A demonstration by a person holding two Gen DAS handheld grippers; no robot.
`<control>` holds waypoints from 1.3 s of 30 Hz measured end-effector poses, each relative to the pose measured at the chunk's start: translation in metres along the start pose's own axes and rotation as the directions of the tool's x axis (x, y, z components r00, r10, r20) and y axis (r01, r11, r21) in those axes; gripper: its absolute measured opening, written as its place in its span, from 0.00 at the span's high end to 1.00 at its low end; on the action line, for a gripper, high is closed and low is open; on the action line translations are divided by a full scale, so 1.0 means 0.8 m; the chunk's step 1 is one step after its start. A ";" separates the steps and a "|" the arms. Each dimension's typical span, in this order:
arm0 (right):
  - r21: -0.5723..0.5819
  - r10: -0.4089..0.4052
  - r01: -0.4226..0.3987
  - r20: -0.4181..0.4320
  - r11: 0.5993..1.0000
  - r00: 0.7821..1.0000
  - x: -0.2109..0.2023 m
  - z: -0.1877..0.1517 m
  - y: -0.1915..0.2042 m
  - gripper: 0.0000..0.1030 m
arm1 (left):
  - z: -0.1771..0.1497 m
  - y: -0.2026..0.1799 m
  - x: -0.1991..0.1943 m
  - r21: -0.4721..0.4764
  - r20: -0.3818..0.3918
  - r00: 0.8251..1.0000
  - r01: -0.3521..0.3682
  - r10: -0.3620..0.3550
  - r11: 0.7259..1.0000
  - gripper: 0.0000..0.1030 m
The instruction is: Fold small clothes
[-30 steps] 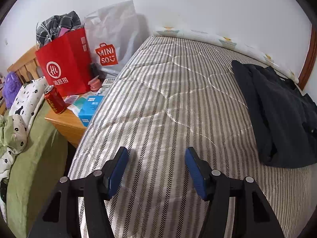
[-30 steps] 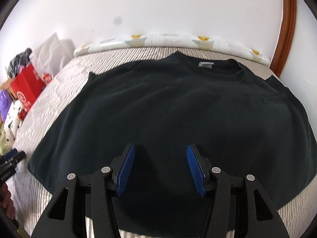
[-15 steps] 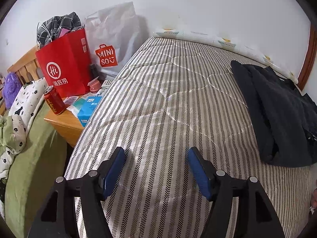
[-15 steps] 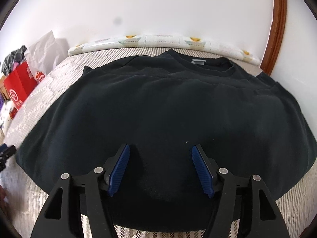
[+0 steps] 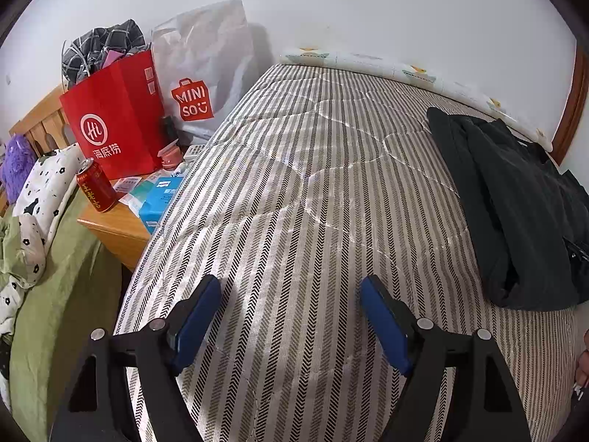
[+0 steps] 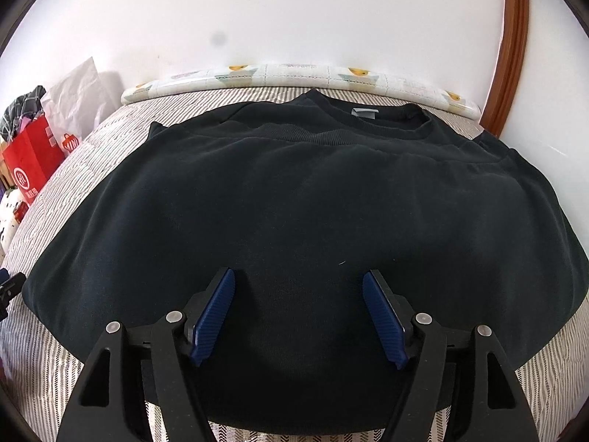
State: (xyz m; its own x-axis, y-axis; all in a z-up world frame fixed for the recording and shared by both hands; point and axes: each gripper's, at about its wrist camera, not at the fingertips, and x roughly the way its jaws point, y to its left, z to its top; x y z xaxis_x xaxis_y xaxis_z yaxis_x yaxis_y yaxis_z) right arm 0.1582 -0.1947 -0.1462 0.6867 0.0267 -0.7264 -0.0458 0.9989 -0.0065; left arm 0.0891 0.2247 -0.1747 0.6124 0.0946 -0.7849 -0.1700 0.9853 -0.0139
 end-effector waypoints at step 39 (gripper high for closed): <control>-0.578 0.109 -0.057 0.055 0.814 0.992 -0.066 -0.068 0.187 0.31 | 0.020 0.002 0.019 -0.006 -0.025 1.000 -0.006 0.006 1.000 0.15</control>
State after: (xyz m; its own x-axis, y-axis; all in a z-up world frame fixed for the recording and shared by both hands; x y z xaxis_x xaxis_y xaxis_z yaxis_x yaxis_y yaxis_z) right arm 0.0757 -0.0489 -0.1461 0.7167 0.1375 -0.6837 -0.4956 0.7901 -0.3607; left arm 0.1102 0.2297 -0.1768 0.5917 0.0972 -0.8003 -0.1787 0.9838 -0.0127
